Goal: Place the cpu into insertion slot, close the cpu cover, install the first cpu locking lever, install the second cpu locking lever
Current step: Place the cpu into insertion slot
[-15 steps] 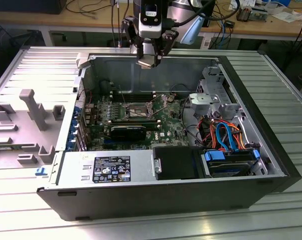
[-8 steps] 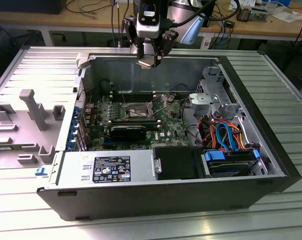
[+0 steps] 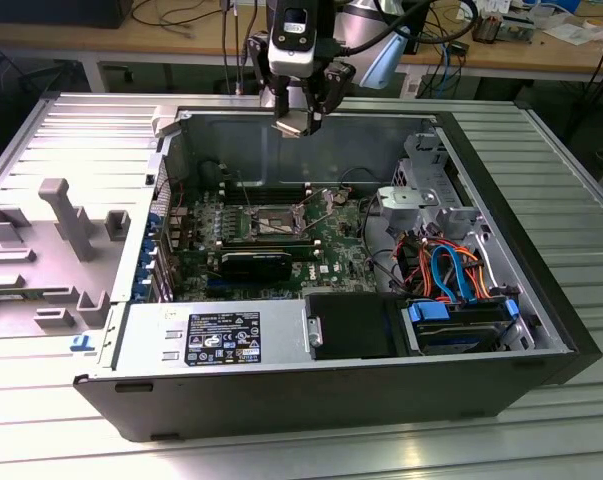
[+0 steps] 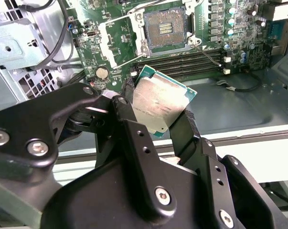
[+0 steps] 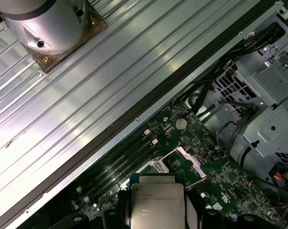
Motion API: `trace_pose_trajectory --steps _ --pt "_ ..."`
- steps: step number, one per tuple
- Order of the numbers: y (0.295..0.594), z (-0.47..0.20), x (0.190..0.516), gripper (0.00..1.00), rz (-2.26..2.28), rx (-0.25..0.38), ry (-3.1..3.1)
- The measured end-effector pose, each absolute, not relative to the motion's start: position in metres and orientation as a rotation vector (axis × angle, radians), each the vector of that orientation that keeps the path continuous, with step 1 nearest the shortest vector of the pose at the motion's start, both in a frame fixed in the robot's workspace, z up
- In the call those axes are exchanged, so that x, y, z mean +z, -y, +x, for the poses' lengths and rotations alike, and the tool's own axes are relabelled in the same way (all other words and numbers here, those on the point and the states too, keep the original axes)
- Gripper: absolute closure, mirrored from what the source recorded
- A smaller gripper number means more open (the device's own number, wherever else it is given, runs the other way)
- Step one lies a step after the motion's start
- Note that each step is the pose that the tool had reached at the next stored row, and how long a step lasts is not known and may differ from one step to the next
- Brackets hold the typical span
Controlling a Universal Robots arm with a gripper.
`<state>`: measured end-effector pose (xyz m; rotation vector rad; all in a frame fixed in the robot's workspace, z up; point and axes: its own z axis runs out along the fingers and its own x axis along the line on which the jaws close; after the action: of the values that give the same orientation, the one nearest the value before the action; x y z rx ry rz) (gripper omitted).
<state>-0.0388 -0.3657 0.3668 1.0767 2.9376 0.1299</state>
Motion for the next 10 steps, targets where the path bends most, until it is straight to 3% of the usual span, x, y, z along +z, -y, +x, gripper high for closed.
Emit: trace_pose_trajectory --steps 10 --pt "0.3657 -0.0419 0.3668 0.45 1.078 0.13 -2.937"
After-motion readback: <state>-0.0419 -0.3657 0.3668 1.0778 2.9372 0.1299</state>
